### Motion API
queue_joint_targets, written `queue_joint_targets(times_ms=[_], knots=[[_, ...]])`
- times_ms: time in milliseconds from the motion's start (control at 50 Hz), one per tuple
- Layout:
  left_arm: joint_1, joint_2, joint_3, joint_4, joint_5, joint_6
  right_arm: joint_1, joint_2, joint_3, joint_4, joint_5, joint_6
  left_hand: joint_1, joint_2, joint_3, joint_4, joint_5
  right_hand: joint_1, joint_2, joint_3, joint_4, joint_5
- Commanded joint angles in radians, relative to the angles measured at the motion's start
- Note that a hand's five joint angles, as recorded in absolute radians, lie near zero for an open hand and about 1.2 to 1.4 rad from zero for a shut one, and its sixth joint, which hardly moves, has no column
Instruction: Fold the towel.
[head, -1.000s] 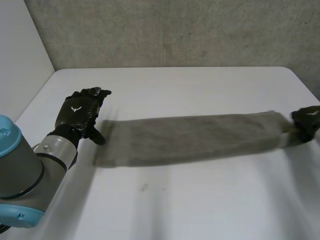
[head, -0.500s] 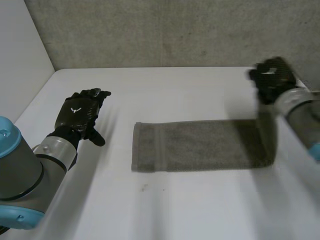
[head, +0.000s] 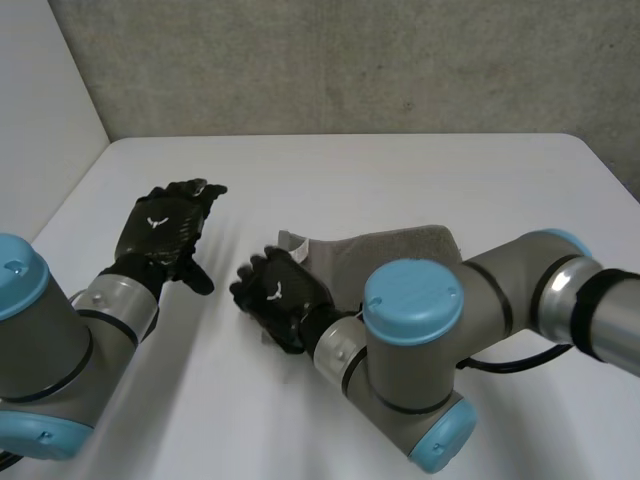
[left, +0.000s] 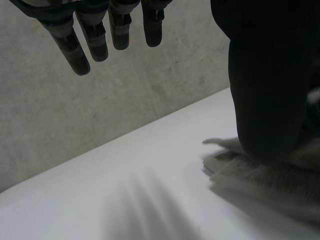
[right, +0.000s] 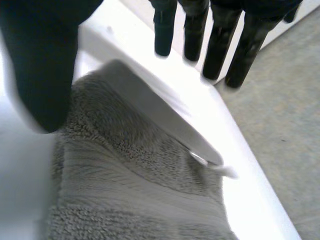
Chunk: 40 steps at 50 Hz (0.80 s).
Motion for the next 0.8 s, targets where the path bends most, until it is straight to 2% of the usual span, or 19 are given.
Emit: queue_joint_targets(times_ms=[20, 60, 100, 140, 180, 260, 320, 360, 420, 460, 480, 520, 540, 560, 580, 600, 720, 800], knots=[[-0.067, -0.020, 0.076, -0.001, -0.006, 0.000, -0.078, -0.130, 0.045, 0.018, 0.043, 0.155, 0.002, 0.013, 0.004, 0.011, -0.026, -0.073, -0.134, -0.153, -0.151, -0.161], [-0.092, -0.034, 0.101, -0.003, -0.009, -0.002, -0.155, -0.194, 0.096, 0.044, 0.045, 0.271, 0.002, 0.013, 0.004, 0.011, -0.026, -0.073, -0.134, -0.153, -0.151, -0.161], [-0.123, -0.049, 0.128, -0.004, -0.012, -0.002, -0.184, -0.222, 0.117, 0.055, 0.048, 0.317, 0.002, 0.013, 0.004, 0.011, -0.026, -0.073, -0.134, -0.153, -0.151, -0.161], [-0.187, -0.093, 0.185, -0.009, -0.014, -0.002, -0.226, -0.247, 0.150, 0.074, 0.045, 0.357, 0.005, 0.016, 0.007, 0.014, -0.023, -0.073, -0.134, -0.153, -0.151, -0.161], [-0.216, -0.121, 0.212, -0.012, -0.014, -0.002, -0.313, -0.271, 0.223, 0.103, 0.031, 0.389, 0.005, 0.016, 0.007, 0.014, -0.023, -0.073, -0.134, -0.153, -0.151, -0.161], [-0.290, -0.217, 0.284, -0.012, -0.056, 0.004, -0.396, -0.276, 0.292, 0.103, 0.025, 0.385, 0.028, 0.040, 0.030, 0.037, 0.001, -0.073, -0.134, -0.153, -0.151, -0.161], [-0.307, -0.255, 0.308, -0.012, -0.089, 0.012, -0.451, -0.285, 0.346, 0.100, 0.023, 0.372, 0.028, 0.040, 0.030, 0.037, 0.001, -0.073, -0.134, -0.153, -0.151, -0.161], [-0.324, -0.320, 0.343, -0.012, -0.153, 0.052, -0.480, -0.287, 0.369, 0.098, 0.023, 0.356, 0.028, 0.040, 0.030, 0.037, 0.001, -0.073, -0.134, -0.153, -0.151, -0.161], [-0.325, -0.368, 0.358, -0.009, -0.198, 0.110, -0.535, -0.287, 0.421, 0.077, 0.015, 0.305, 0.016, 0.028, 0.019, 0.026, -0.011, -0.054, -0.115, -0.133, -0.132, -0.142], [-0.327, -0.383, 0.357, -0.009, -0.208, 0.136, -0.583, -0.287, 0.473, 0.031, -0.010, 0.242, 0.016, 0.028, 0.019, 0.026, -0.011, 0.200, 0.139, 0.120, 0.122, 0.112], [-0.328, -0.393, 0.355, -0.009, -0.212, 0.153, -0.583, -0.287, 0.473, 0.031, -0.011, 0.242, 0.013, 0.025, 0.016, 0.023, -0.014, 0.202, 0.140, 0.122, 0.124, 0.113], [-0.334, -0.397, 0.349, -0.009, -0.213, 0.161, -0.601, -0.284, 0.502, -0.023, -0.030, 0.189, 0.011, 0.022, 0.013, 0.020, -0.017, 0.622, 0.560, 0.542, 0.544, 0.534], [-0.340, -0.400, 0.345, -0.008, -0.215, 0.164, -0.601, -0.284, 0.502, -0.023, -0.031, 0.188, 0.008, 0.019, 0.010, 0.017, -0.020, 0.624, 0.563, 0.545, 0.546, 0.536], [-0.341, -0.400, 0.345, -0.008, -0.215, 0.164, -0.603, -0.279, 0.505, -0.046, -0.027, 0.169, 0.008, 0.019, 0.010, 0.017, -0.020, 0.924, 0.862, 0.844, 0.846, 0.836], [-0.344, -0.402, 0.340, -0.009, -0.216, 0.165, -0.603, -0.279, 0.506, -0.046, -0.027, 0.168, 0.008, 0.019, 0.010, 0.017, -0.020, 0.927, 0.865, 0.847, 0.849, 0.839], [-0.344, -0.402, 0.340, -0.009, -0.216, 0.165, -0.603, -0.278, 0.504, -0.066, -0.024, 0.153, 0.008, 0.019, 0.010, 0.017, -0.020, 1.147, 1.085, 1.067, 1.069, 1.059], [-0.356, -0.359, 0.300, -0.014, -0.221, 0.162, -0.600, -0.291, 0.460, -0.103, -0.015, 0.107, 0.005, 0.016, 0.007, 0.014, -0.023, 1.149, 1.087, 1.069, 1.071, 1.061], [-0.354, -0.243, 0.253, -0.014, -0.219, 0.158, -0.569, -0.310, 0.404, -0.095, -0.006, 0.078, -0.001, 0.010, 0.001, 0.008, -0.029, 1.149, 1.087, 1.069, 1.071, 1.061]])
